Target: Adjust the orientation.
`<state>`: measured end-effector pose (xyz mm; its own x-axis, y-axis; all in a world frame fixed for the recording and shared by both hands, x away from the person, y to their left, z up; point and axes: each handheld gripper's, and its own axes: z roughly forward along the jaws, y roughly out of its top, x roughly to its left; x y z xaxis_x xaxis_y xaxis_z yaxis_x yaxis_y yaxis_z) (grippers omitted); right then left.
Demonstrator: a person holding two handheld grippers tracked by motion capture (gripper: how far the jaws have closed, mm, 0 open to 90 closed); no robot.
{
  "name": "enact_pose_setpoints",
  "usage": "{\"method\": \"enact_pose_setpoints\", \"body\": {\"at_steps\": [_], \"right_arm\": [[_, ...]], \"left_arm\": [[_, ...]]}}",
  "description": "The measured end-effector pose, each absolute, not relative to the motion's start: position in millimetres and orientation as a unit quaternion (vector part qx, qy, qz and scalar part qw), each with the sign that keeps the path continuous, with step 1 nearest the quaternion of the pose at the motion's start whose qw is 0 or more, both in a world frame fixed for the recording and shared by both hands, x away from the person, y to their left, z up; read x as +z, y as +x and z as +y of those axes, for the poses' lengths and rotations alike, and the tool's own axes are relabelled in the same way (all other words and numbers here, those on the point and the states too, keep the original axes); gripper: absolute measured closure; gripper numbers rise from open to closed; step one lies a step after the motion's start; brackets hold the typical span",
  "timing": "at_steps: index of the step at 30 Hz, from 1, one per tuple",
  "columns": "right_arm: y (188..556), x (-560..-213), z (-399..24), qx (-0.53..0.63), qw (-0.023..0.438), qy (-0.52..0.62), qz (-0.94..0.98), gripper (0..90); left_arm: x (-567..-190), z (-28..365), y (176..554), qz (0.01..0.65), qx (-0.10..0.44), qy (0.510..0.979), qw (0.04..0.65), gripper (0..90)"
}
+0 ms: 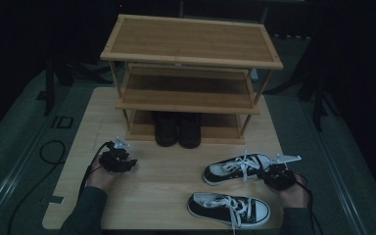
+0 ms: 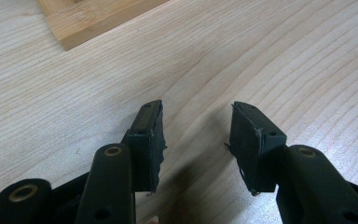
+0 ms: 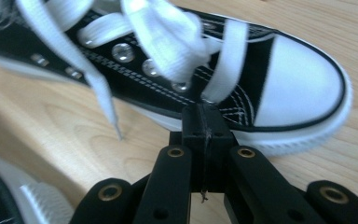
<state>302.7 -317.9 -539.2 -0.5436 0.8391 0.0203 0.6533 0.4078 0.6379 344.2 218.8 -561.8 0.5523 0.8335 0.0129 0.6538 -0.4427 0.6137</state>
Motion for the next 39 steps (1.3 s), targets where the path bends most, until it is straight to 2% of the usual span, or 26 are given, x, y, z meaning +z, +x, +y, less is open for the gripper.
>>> {"method": "enact_pose_setpoints", "body": {"at_steps": [11,13,15,18,39], "right_arm": [[311,-539,-313,0.281,0.194,0.482,0.807,89.6],[311,-538,-313,0.273,0.202,0.487,0.804,81.5],[311,-537,-312,0.272,0.197,0.486,0.807,78.9],[307,-531,-304,0.274,0.192,0.473,0.815,70.0],[298,-493,-282,0.312,0.18,0.486,0.796,37.6]], "left_arm": [[-562,219,344,0.445,0.159,0.834,0.284,55.2],[-562,219,344,0.445,0.159,0.834,0.284,55.2],[-562,219,344,0.444,0.159,0.835,0.285,55.2],[-562,219,345,0.444,0.159,0.835,0.285,55.2],[-562,219,344,0.443,0.159,0.834,0.286,55.0]]}}
